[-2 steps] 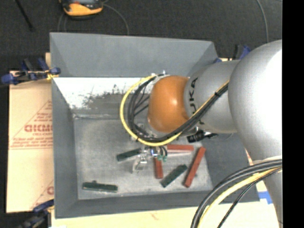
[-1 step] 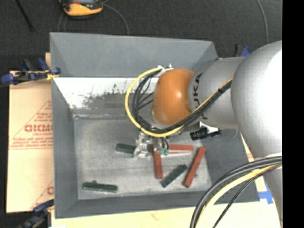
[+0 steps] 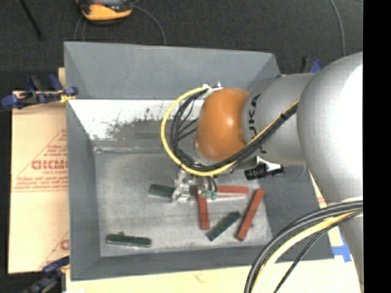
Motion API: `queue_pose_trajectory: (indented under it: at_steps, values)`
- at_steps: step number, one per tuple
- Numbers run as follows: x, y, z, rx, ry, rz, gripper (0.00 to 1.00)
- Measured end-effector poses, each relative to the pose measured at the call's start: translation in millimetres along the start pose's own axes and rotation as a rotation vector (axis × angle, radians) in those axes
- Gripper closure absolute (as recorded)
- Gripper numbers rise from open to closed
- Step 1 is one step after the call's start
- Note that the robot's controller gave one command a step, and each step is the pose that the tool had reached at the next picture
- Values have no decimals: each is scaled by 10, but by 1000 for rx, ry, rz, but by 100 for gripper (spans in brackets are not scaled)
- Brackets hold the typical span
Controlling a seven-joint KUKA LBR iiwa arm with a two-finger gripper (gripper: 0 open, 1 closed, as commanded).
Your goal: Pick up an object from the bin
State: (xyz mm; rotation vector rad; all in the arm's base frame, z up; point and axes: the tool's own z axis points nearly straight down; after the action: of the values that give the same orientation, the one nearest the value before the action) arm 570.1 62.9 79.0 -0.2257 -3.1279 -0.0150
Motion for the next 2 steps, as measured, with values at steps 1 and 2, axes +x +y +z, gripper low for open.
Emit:
queue_pose_trajectory:
  at_steps: [1, 2]
  values:
    - [7, 1, -21, 1, 0, -1, 100]
    - [1, -6, -68, 4, -8, -2, 100]
